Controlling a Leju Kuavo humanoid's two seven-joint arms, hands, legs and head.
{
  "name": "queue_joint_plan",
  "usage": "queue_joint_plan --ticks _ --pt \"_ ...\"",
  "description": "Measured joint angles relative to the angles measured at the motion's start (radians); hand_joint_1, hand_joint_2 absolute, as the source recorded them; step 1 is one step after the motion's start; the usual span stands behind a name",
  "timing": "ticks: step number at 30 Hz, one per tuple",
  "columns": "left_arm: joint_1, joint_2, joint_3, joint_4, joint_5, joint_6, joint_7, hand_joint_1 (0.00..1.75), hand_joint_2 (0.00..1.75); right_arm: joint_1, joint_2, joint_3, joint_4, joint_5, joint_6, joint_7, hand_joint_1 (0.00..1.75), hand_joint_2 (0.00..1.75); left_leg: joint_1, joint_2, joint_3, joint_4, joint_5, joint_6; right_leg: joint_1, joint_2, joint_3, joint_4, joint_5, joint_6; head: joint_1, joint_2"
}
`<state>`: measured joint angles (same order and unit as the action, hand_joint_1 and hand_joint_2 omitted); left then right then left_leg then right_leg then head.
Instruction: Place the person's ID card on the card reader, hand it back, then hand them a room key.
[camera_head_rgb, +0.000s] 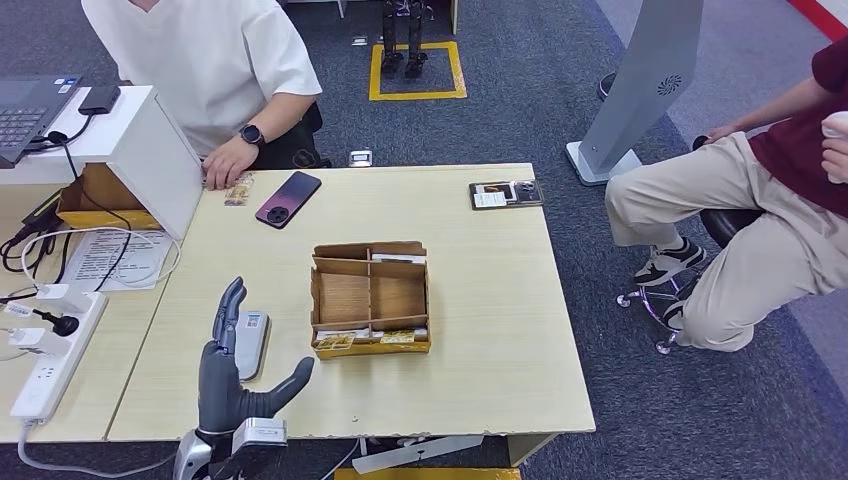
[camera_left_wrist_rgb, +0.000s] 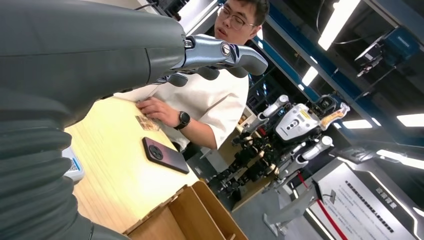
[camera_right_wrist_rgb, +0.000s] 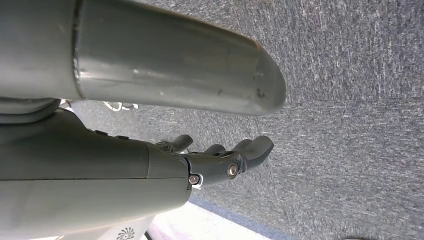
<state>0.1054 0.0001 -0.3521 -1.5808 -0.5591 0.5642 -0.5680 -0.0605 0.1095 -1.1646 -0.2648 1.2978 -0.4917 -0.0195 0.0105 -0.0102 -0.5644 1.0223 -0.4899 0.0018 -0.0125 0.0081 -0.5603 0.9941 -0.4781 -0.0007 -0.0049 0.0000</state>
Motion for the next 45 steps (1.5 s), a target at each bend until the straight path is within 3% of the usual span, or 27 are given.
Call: queue_joint_plan --ticks 6,12,16,20,23,45 --pt "0.002 0.012 -0.01 0.0 -0.044 0.013 0.012 0.0 1.75 0.0 0.0 0.0 -0.002 0.002 0.0 0.0 0.0 0.0 0.0 0.0 0.0 0.0 0.0 0.0 0.0 0.0 0.0 0.0 0.0 0.0 0.0 0.0" --pt "-0.009 0.016 -0.039 0.018 -0.301 0.11 0.077 0.0 1.75 -0.001 0.0 0.0 -0.003 0.014 0.001 0.001 0.0 0.0 0.0 0.0 0.0 0.0 0.0 0.0 0.0 0.0 0.0 0.0 0.0 0.0 0.0 0.0" --pt "-0.016 0.015 -0.047 0.033 -0.42 0.123 0.097 0.0 1.75 -0.001 0.0 0.0 -0.003 0.019 0.002 0.001 0.0 0.0 0.0 0.0 0.0 0.0 0.0 0.0 0.0 0.0 0.0 0.0 0.0 0.0 0.0 0.0" --pt "-0.023 0.01 -0.044 0.043 -0.675 0.126 0.141 0.0 1.75 -0.002 -0.002 0.0 -0.002 0.028 0.004 0.002 0.0 0.0 0.0 0.0 0.0 0.0 0.0 0.0 0.0 0.0 0.0 0.0 0.0 0.0 0.0 0.0" --pt "-0.035 0.006 -0.043 0.05 -0.762 0.127 0.174 0.0 1.75 -0.002 -0.003 0.0 -0.002 0.031 0.006 0.004 0.0 0.0 0.0 0.0 0.0 0.0 0.0 0.0 0.0 0.0 0.0 0.0 0.0 0.0 0.0 0.0" --pt "-0.119 0.008 -0.083 0.138 -0.883 0.127 0.346 0.0 1.75 -0.004 -0.005 0.0 0.002 0.031 0.007 0.005 0.0 0.0 0.0 0.0 0.0 0.0 0.0 0.0 0.0 0.0 0.0 0.0 0.0 0.0 0.0 0.0"
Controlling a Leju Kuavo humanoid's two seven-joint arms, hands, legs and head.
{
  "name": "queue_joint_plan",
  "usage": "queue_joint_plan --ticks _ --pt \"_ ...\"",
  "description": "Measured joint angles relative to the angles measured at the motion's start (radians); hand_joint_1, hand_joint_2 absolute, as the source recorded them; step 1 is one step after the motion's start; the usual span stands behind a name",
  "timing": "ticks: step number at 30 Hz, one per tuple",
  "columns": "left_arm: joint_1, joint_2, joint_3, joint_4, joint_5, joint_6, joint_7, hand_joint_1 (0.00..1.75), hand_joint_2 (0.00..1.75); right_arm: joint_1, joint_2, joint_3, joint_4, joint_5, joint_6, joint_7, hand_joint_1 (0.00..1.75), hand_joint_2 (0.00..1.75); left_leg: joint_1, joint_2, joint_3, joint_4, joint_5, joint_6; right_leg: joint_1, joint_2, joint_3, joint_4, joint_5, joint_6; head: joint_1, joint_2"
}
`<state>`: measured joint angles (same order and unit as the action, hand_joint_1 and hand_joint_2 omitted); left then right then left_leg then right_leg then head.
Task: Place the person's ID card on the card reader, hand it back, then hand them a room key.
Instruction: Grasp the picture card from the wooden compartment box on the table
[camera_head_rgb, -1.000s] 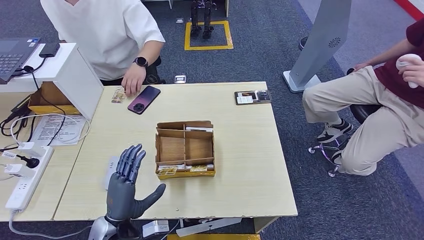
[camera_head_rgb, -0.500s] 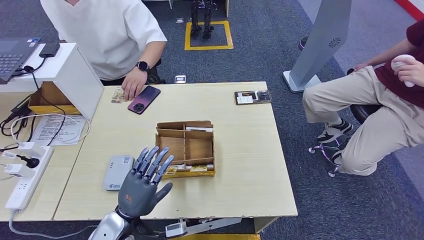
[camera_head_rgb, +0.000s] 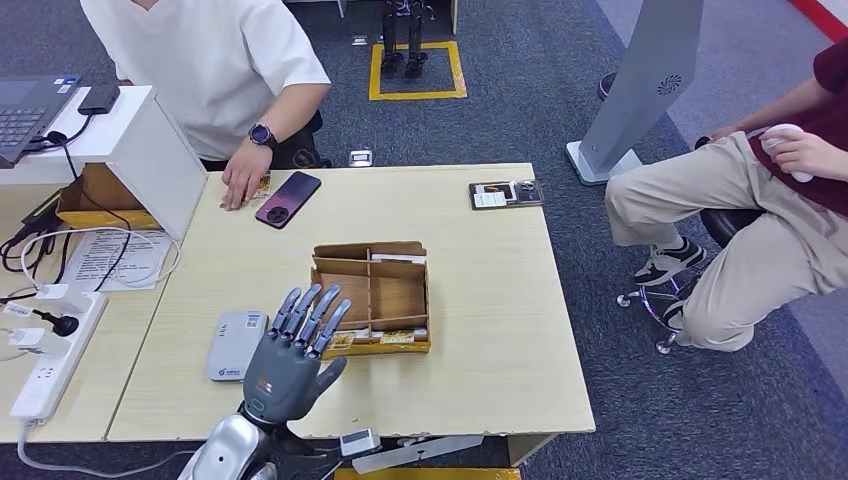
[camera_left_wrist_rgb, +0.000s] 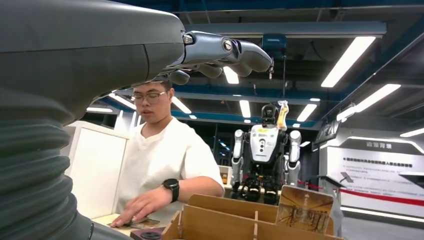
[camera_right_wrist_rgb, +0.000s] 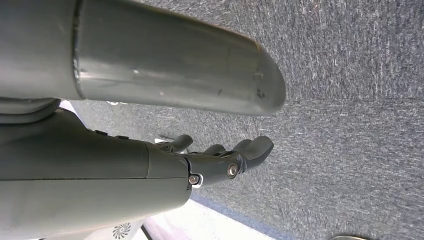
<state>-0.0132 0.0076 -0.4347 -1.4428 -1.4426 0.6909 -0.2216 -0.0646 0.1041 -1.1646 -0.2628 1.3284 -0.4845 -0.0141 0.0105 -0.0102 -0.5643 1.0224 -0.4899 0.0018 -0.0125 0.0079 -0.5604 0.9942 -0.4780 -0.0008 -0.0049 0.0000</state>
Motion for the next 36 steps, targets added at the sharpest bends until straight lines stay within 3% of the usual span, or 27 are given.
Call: queue_joint_plan --ticks 6,12,24,36 --pt "-0.016 0.005 -0.019 0.03 -0.004 0.0 0.03 0.0 1.75 0.0 0.0 0.0 0.0 0.0 0.004 0.0 0.0 0.0 0.0 0.0 0.0 0.0 0.0 0.0 0.0 0.0 0.0 0.0 0.0 0.0 0.0 0.0" --pt "-0.092 0.024 -0.097 0.174 0.006 -0.014 0.144 0.0 1.75 -0.004 0.0 0.0 0.0 0.0 0.01 0.0 0.0 0.0 0.0 0.0 0.0 0.0 0.0 0.0 0.0 0.0 0.0 0.0 0.0 0.0 0.0 0.0" --pt "-0.158 0.037 -0.188 0.313 0.012 -0.086 0.206 0.0 1.75 -0.004 -0.003 0.0 0.001 0.003 0.011 0.0 0.0 0.0 0.0 0.0 0.0 0.0 0.0 0.0 0.0 0.0 0.0 0.0 0.001 0.0 0.0 0.0" --pt "-0.172 0.047 -0.229 0.339 0.053 -0.064 0.235 0.0 1.75 -0.005 -0.007 0.0 0.002 0.011 0.01 0.0 0.0 0.0 0.0 0.0 0.0 0.0 0.0 0.0 0.0 0.0 0.0 0.0 0.001 0.0 0.0 0.0"
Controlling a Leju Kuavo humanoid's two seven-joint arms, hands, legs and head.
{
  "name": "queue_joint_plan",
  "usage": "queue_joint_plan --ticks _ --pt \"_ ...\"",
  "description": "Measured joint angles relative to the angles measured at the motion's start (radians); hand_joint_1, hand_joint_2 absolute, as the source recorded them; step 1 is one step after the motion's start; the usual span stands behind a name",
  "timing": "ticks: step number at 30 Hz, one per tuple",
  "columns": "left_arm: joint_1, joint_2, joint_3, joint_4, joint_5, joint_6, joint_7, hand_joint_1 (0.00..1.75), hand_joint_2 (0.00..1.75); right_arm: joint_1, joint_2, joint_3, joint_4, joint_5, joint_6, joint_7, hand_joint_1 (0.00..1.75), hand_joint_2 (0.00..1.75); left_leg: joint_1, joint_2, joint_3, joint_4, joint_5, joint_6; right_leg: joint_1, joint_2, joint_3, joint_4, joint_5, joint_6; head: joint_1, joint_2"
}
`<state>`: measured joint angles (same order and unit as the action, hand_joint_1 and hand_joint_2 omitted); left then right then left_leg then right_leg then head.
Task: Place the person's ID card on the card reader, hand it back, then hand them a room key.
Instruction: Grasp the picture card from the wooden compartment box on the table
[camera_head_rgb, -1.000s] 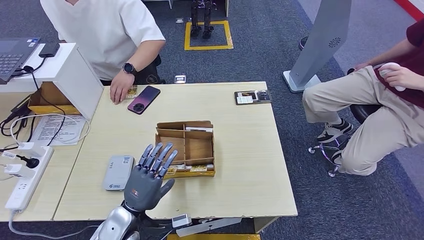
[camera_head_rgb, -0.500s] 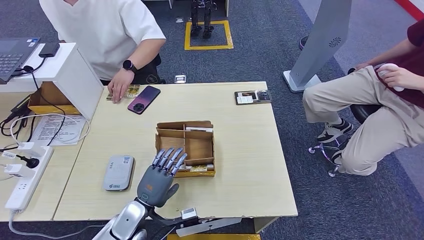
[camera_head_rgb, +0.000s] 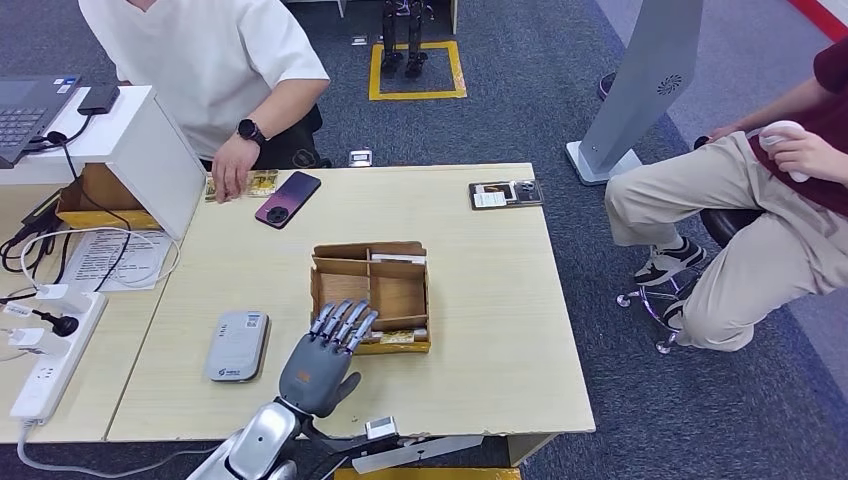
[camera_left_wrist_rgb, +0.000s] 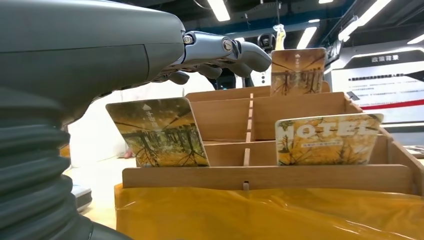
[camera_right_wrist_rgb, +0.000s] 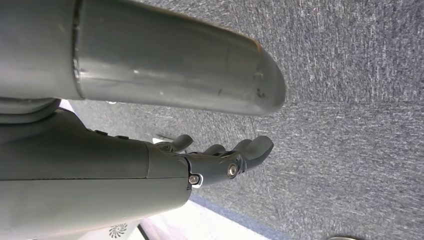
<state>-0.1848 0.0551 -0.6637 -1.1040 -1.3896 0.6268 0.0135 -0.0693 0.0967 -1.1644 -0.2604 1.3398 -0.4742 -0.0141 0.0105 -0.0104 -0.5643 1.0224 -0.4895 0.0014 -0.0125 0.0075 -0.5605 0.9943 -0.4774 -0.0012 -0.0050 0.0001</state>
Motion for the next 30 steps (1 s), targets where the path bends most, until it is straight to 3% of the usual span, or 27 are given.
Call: queue_joint_plan --ticks 6,18,30 --pt "0.004 0.004 0.0 -0.009 -0.029 0.057 0.011 0.0 1.75 0.0 -0.001 0.001 0.002 0.002 -0.001 0.0 0.0 0.0 0.0 0.0 0.0 0.0 0.0 0.0 0.0 0.0 0.0 0.0 0.0 0.0 0.0 0.0" --pt "0.081 -0.023 0.085 -0.206 -0.109 0.063 -0.045 0.0 1.75 0.0 -0.001 0.002 0.004 0.003 -0.006 0.002 0.0 0.0 0.0 0.0 0.0 0.0 0.0 0.0 0.0 0.0 0.0 0.0 0.0 0.0 0.0 0.0" --pt "0.094 -0.031 0.105 -0.237 -0.109 0.063 -0.045 0.0 1.75 0.0 -0.001 0.002 0.005 0.003 -0.006 0.002 0.0 0.0 0.0 0.0 0.0 0.0 0.0 0.0 0.0 0.0 0.0 0.0 0.0 0.0 0.0 0.0"
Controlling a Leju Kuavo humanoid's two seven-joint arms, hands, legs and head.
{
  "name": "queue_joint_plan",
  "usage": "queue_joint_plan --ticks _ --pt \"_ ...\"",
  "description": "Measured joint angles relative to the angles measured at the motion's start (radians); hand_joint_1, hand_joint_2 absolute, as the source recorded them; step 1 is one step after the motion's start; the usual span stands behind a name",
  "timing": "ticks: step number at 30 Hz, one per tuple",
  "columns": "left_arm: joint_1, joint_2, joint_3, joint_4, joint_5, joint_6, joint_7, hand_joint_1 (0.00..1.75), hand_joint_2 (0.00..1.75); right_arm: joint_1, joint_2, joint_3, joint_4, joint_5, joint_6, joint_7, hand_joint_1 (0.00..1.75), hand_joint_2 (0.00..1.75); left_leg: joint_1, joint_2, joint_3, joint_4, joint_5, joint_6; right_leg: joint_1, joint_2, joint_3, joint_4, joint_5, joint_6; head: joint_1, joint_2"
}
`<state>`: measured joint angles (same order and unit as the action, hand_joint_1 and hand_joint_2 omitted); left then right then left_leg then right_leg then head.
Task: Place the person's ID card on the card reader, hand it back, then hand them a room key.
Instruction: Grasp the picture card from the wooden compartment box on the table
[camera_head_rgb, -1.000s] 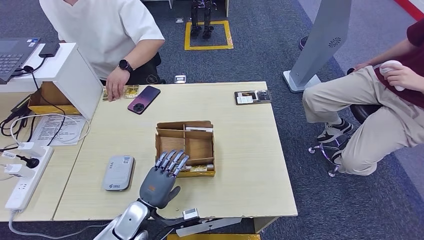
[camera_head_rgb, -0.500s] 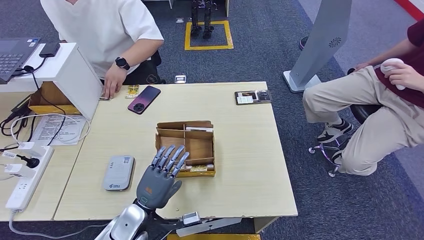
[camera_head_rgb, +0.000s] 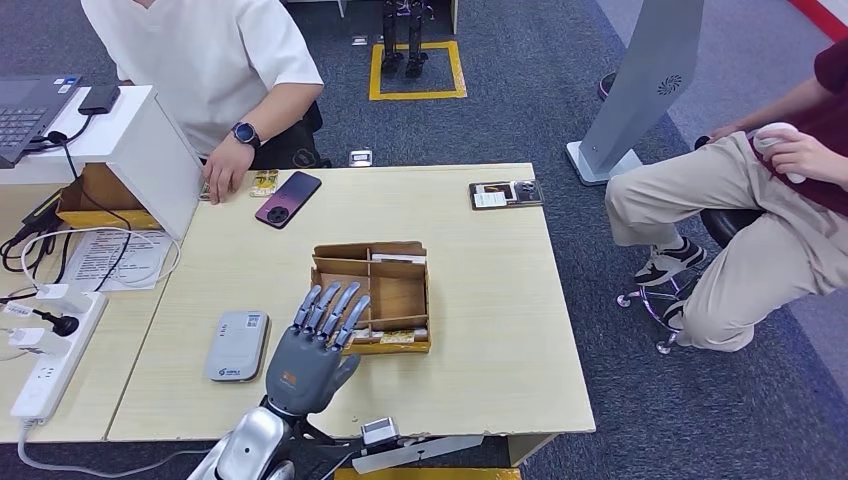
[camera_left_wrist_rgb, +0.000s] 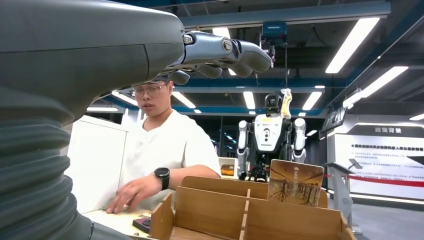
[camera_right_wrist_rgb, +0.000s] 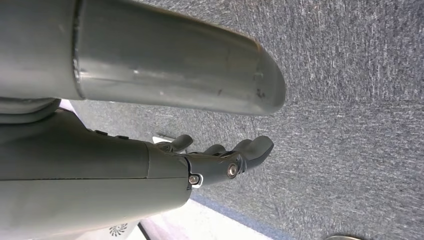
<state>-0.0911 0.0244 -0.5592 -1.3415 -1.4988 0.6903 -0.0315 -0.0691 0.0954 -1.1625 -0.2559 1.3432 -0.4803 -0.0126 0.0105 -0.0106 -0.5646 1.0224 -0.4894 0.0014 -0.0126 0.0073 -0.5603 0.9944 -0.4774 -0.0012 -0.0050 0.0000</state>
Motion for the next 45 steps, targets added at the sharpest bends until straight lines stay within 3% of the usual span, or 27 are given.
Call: queue_joint_plan --ticks 16,27,45 --pt "-0.001 -0.001 0.013 -0.002 -0.045 0.0 0.045 0.0 1.75 0.0 0.0 0.001 0.003 -0.005 -0.002 0.0 0.0 0.0 0.0 0.0 0.0 0.0 0.0 0.0 0.0 0.0 0.0 0.0 0.0 0.0 0.0 0.0" --pt "-0.034 0.001 0.013 0.106 -0.046 0.0 0.116 0.0 1.75 0.0 -0.001 0.029 0.003 -0.025 -0.003 0.005 0.0 0.0 0.0 0.0 0.0 0.0 0.0 0.0 0.0 0.0 0.0 0.0 0.0 0.0 0.0 0.0" --pt "-0.043 0.002 0.013 0.181 -0.042 0.0 0.115 0.0 1.75 0.0 -0.008 0.045 0.003 -0.019 -0.003 0.012 0.0 0.0 0.0 0.0 0.0 0.0 0.0 0.0 0.0 0.0 0.0 0.0 0.0 0.0 0.0 0.0"
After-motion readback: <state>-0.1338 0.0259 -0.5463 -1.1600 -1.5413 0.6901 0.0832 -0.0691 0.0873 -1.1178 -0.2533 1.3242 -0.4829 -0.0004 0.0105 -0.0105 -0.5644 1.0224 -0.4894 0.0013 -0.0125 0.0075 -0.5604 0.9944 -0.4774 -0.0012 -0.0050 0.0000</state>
